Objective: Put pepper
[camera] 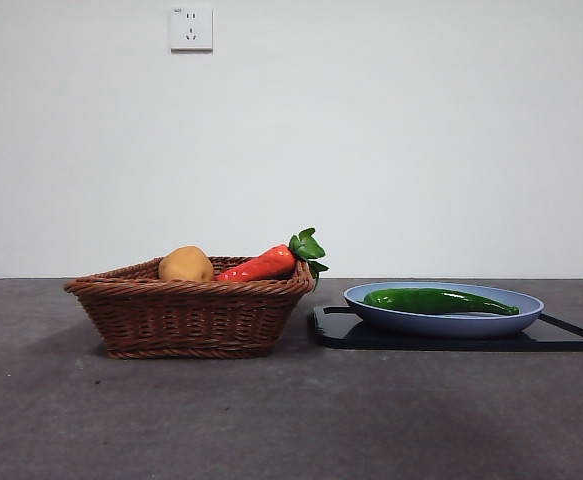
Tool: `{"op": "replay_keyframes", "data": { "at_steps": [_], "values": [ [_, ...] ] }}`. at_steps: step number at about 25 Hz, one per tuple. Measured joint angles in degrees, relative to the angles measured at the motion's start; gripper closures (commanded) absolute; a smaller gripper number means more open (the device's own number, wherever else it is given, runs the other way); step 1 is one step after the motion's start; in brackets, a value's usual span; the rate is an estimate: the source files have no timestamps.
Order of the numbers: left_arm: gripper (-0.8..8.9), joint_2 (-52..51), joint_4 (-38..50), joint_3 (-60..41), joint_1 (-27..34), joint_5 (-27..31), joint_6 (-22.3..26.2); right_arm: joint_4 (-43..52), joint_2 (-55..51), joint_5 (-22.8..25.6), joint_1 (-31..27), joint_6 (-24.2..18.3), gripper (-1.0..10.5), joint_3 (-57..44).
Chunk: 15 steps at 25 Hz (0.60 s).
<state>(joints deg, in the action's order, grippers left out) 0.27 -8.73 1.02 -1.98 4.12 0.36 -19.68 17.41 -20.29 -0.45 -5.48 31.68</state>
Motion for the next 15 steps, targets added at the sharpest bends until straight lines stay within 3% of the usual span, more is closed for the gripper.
{"op": "replay_keyframes", "data": {
  "at_steps": [6, 15],
  "values": [
    [8.05, 0.0, 0.0, 0.0, 0.0, 0.0, 0.0, 11.1, -9.7, 3.8, 0.0, 3.5, 9.4, -17.7],
    [8.05, 0.0, 0.0, 0.0, 0.0, 0.0, 0.0, 10.8, -16.0, 4.0, 0.1, 5.7, 9.4, -28.3]
  ]
}}
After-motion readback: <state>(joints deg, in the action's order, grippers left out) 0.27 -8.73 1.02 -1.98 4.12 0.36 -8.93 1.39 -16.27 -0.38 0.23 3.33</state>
